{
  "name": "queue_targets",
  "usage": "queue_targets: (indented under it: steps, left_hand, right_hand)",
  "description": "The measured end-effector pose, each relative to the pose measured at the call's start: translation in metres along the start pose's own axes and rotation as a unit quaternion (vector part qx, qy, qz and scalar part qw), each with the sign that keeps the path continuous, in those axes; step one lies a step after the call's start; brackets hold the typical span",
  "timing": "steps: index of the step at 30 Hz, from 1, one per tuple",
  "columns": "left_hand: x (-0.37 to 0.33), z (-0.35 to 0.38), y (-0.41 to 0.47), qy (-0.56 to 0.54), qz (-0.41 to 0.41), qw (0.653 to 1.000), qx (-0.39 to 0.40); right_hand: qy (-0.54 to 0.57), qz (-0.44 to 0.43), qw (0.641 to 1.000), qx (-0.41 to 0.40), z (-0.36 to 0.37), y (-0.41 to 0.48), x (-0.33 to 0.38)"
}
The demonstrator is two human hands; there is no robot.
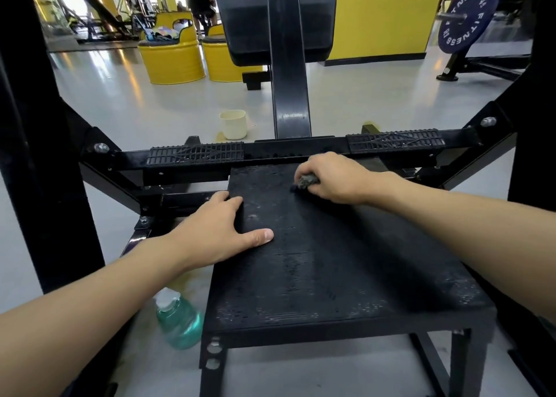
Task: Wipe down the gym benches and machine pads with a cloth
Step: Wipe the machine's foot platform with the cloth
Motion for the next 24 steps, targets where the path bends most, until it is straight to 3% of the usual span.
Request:
queue_targets:
  steps: [3, 7, 12, 16, 21, 24]
  left_hand:
    - [0.0, 0.001, -0.001, -0.02, -0.004, 1.0, 0.002]
    - [0.001, 0.003, -0.002, -0.026, -0.004, 1.0, 0.003]
    - [0.002, 0.003, -0.002, -0.035, -0.006, 0.999, 0.001]
    - [0.006, 0.004, -0.001, -0.041, 0.0, 0.999, -0.004]
    - [0.007, 0.004, 0.0, -0.073, 0.002, 0.997, 0.008]
    - [0.01, 0.003, 0.003, -0.092, 0.004, 0.995, 0.031]
  right_hand:
    - [-0.022, 0.022, 0.999, -0.029, 0.004, 0.006, 0.007]
    - [0.026, -0.065, 0.994, 0.083, 0.004, -0.006, 0.027]
    - [-0.046, 0.014, 0.998, -0.049, 0.008, 0.014, 0.014]
    - [0.007, -0.082, 0.995, 0.063, 0.01, 0.006, 0.04]
    - [-0.035, -0.022, 0.998, -0.04, 0.01, 0.02, 0.027]
    - [-0.019, -0.07, 0.997, 0.009, 0.012, 0.018, 0.046]
Point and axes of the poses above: each hand's wrist, its own y-axis towards the middle knuckle, its own z-axis out of the palm, x = y × z, the point moved 3 cm from there along y, towards the middle knuckle, and after that the axes turned 6 degrees about -y, right-handed, at the moved point
